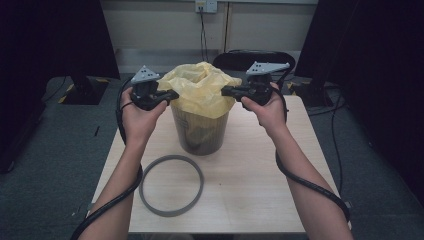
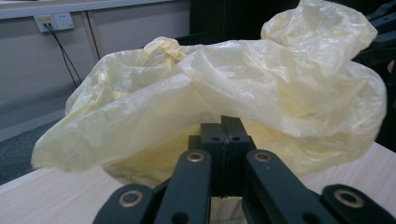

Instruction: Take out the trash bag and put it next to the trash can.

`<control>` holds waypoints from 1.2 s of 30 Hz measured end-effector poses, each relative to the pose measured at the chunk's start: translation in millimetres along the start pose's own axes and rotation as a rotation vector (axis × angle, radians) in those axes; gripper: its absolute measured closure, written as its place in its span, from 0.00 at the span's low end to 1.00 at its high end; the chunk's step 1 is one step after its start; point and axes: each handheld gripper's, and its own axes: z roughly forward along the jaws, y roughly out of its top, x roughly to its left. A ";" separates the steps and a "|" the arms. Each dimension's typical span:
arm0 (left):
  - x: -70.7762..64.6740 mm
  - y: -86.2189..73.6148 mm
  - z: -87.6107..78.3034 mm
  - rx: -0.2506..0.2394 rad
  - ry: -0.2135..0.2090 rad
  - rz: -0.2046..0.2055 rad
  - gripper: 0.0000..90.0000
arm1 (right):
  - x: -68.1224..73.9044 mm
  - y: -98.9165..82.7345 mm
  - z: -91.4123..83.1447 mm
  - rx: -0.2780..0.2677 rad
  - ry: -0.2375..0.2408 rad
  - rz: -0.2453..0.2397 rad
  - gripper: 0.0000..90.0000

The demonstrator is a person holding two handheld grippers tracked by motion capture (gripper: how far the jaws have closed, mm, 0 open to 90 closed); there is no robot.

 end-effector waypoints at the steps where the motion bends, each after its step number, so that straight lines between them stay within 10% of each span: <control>1: 1.0 1.0 2.4 0.000 0.001 -0.002 1.00 | 0.0 0.9 1.5 0.002 -0.001 -0.002 1.00; 10: 6.0 16.3 18.2 -0.020 0.020 -0.002 1.00 | 0.5 12.3 18.1 0.009 0.035 -0.048 1.00; 22: -1.0 26.6 41.7 -0.001 -0.072 0.017 1.00 | 10.8 14.7 45.6 0.061 0.101 -0.112 1.00; 36: 0.1 31.4 36.9 0.030 -0.119 0.019 1.00 | 23.2 21.5 63.4 0.062 0.032 -0.197 0.41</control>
